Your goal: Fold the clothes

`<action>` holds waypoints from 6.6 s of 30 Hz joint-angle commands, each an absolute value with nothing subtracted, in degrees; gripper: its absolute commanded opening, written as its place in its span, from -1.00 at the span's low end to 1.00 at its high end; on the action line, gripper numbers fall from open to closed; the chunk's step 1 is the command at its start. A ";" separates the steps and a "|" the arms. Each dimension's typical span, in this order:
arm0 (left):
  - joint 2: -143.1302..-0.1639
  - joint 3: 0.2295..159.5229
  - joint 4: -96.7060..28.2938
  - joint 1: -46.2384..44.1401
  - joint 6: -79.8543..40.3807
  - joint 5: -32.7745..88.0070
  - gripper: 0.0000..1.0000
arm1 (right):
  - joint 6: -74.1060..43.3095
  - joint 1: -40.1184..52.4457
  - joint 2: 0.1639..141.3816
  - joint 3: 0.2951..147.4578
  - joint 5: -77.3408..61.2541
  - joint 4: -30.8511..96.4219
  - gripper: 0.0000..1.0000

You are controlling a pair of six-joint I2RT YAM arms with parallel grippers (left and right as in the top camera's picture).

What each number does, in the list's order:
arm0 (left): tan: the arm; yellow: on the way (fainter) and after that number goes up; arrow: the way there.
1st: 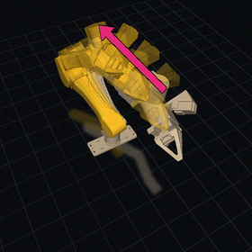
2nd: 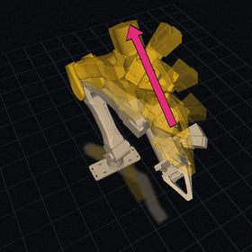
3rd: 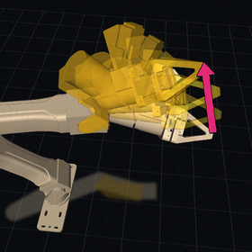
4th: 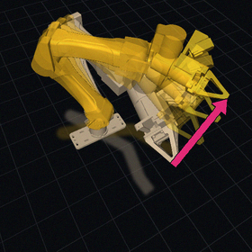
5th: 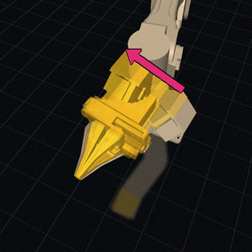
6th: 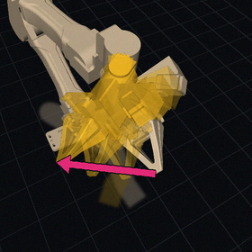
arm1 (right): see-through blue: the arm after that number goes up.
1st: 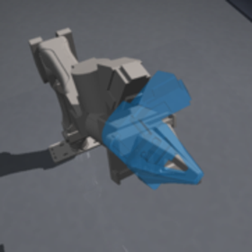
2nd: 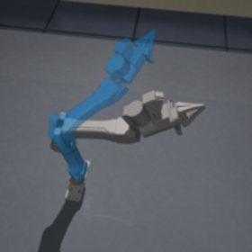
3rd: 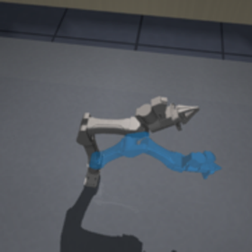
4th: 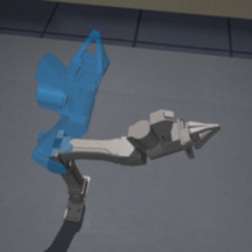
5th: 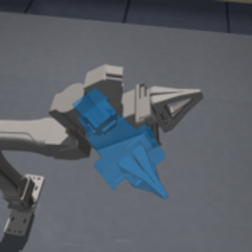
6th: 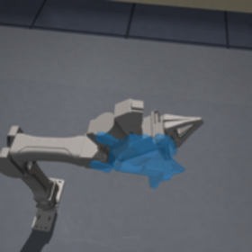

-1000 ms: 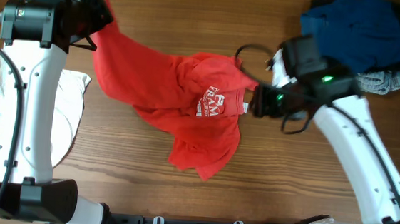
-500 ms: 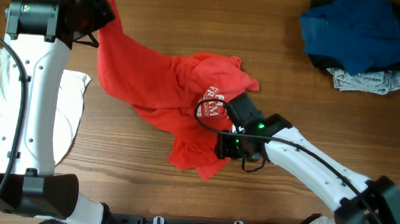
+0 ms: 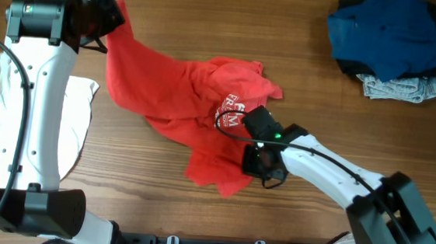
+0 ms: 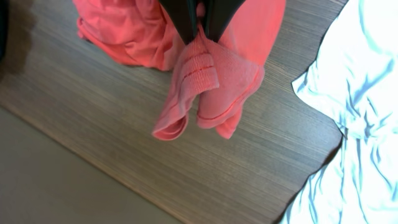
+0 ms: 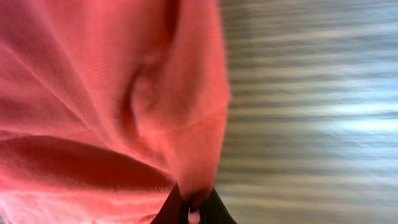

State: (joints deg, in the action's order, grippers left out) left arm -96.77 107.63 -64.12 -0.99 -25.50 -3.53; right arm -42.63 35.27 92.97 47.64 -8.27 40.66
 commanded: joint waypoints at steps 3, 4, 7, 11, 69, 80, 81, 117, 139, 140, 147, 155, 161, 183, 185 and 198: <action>-97.30 108.25 -63.81 -0.45 -24.18 -5.45 -0.92 | -37.67 30.46 77.08 58.89 -2.92 51.66 -0.91; -97.27 108.25 -63.83 -0.45 -24.16 -5.50 -0.92 | -36.56 29.52 74.13 61.69 -1.85 54.76 -0.91; -95.53 108.88 -65.52 -0.47 -24.21 -4.78 -0.92 | -34.24 27.75 67.68 69.52 -0.36 63.33 -0.91; -91.00 110.87 -69.78 -0.47 -24.18 -4.82 -0.88 | -34.52 27.66 62.35 76.88 2.11 73.08 -0.92; -115.61 77.03 -48.07 -20.47 7.27 8.84 -0.77 | -28.42 20.93 79.75 78.37 5.78 59.64 -0.91; -113.62 94.28 -39.83 -17.45 -5.43 -8.29 -0.92 | -28.51 20.93 79.75 78.37 5.76 60.10 -0.91; -113.62 95.31 -36.75 -17.06 -5.43 -8.25 -0.92 | -28.53 20.93 79.75 78.37 5.76 60.10 -0.91; -110.69 80.58 -48.62 -21.17 -11.16 3.62 0.71 | -28.47 20.93 79.75 78.37 5.72 60.01 -0.91; -118.24 73.71 -30.44 -21.26 -11.18 3.46 -0.66 | -28.62 20.93 79.75 78.37 5.69 59.75 -0.91; -118.21 73.71 -30.46 -21.19 -11.25 3.14 -0.90 | -28.64 20.93 79.75 78.37 5.69 59.72 -0.91; -112.44 75.40 -40.36 -19.92 -15.92 1.41 -0.92 | -28.60 20.93 79.75 78.37 5.50 59.13 -0.91; -91.29 75.44 -49.39 -17.08 -17.45 0.99 -0.92 | -28.51 20.93 79.72 78.37 4.84 59.13 -0.91; -76.25 75.44 -53.45 -16.91 -17.45 -0.97 -0.92 | -28.53 20.93 79.72 78.37 4.84 59.09 -0.91; -77.82 75.44 -63.77 -16.91 -20.25 -15.70 -0.92 | -33.39 20.88 79.72 78.30 11.03 67.35 -0.91; -80.25 75.44 -65.91 -16.73 -20.43 -16.19 -0.92 | -34.70 19.94 79.72 78.30 11.16 70.67 -0.92; -84.82 73.12 -52.05 -14.28 -20.16 -16.16 -0.92 | -27.29 13.26 84.62 71.85 8.51 55.88 -0.91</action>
